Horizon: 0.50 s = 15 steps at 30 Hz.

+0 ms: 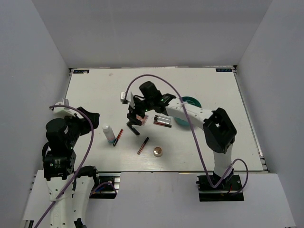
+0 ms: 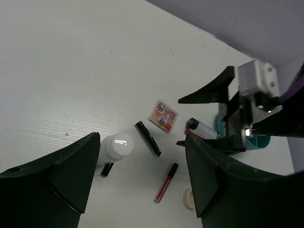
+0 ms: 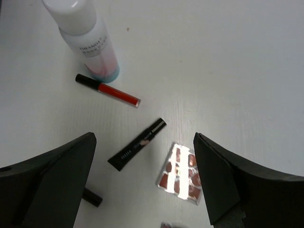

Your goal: Organize the makeup

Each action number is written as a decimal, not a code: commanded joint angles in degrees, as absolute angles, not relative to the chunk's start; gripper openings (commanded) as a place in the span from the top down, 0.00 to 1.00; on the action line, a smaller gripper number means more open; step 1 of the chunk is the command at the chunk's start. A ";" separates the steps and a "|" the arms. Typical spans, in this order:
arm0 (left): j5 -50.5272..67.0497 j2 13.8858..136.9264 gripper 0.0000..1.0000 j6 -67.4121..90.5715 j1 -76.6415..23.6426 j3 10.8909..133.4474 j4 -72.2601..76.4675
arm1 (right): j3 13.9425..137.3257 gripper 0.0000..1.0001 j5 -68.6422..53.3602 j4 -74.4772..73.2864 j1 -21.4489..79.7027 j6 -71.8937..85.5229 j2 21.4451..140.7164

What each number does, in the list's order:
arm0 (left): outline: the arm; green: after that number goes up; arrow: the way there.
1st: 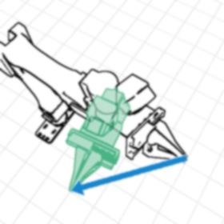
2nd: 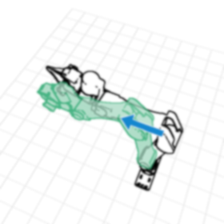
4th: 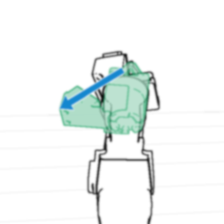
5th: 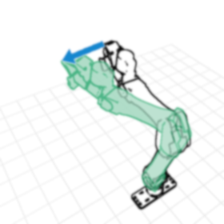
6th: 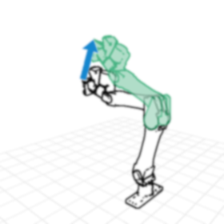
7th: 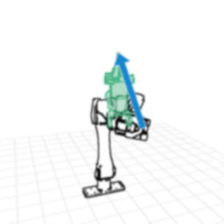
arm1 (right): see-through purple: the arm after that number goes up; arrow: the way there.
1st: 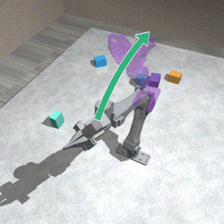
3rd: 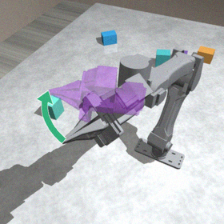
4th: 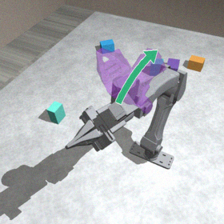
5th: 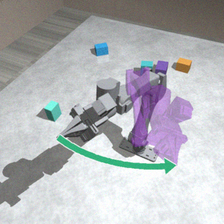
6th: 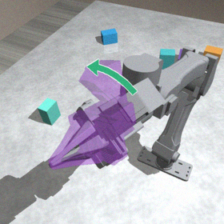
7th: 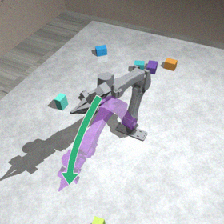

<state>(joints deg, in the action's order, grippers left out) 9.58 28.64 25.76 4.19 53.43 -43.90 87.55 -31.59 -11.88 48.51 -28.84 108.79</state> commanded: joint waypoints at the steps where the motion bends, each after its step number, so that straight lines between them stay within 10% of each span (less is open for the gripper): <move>1: 8.44 27.51 0.18 26.54 4.04 55.02 -45.61 | 92.36 0.11 -31.82 -8.53 51.85 -26.99 112.14; 15: 10.02 27.86 0.18 26.81 4.04 54.05 -44.03 | 101.86 0.11 -35.15 -11.51 58.79 -28.74 120.76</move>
<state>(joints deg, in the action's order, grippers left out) 9.47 27.59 26.98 4.19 53.41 -44.97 99.15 -33.45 -11.66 58.30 -27.75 119.90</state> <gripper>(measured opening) 0.822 0.889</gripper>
